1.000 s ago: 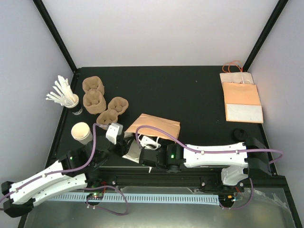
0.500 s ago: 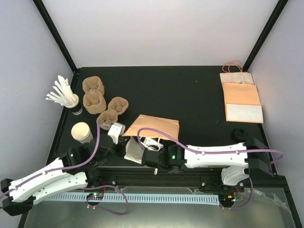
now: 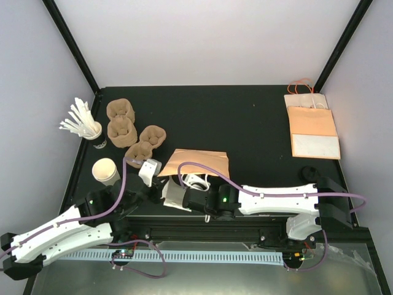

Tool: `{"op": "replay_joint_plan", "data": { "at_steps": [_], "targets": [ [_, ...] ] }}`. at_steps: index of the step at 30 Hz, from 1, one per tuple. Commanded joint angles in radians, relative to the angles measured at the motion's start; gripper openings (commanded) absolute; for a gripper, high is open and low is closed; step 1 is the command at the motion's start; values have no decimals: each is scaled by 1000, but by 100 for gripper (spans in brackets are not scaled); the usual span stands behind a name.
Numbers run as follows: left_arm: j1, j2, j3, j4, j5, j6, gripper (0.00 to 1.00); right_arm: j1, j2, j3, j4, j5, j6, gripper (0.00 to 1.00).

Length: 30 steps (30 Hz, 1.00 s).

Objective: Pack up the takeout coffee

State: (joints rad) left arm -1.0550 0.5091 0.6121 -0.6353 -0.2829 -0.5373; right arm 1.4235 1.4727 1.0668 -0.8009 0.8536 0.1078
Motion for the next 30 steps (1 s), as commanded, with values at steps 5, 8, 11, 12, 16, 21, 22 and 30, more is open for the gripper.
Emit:
{"op": "replay_joint_plan", "data": {
  "at_steps": [5,8,11,12,16,21,22,30],
  "targets": [
    [0,-19,0,35,38,14,2,-47,5,-29,50,46,-23,1],
    [0,-13,3,34,43,14,2,-53,12,-34,45,42,-22,1],
    [0,-11,3,41,45,12,1,-53,11,-40,37,43,-17,1],
    [0,-8,3,43,45,13,2,-52,10,-41,30,45,-13,1],
    [0,2,9,48,45,11,2,-52,10,-22,-20,55,6,1],
    [0,25,20,51,44,12,1,-52,-36,-1,-27,15,-13,1],
    [0,30,21,52,44,13,2,-53,-44,-2,-28,14,-16,1],
    [0,49,29,63,46,20,1,-53,-15,37,-132,8,11,5]
  ]
}}
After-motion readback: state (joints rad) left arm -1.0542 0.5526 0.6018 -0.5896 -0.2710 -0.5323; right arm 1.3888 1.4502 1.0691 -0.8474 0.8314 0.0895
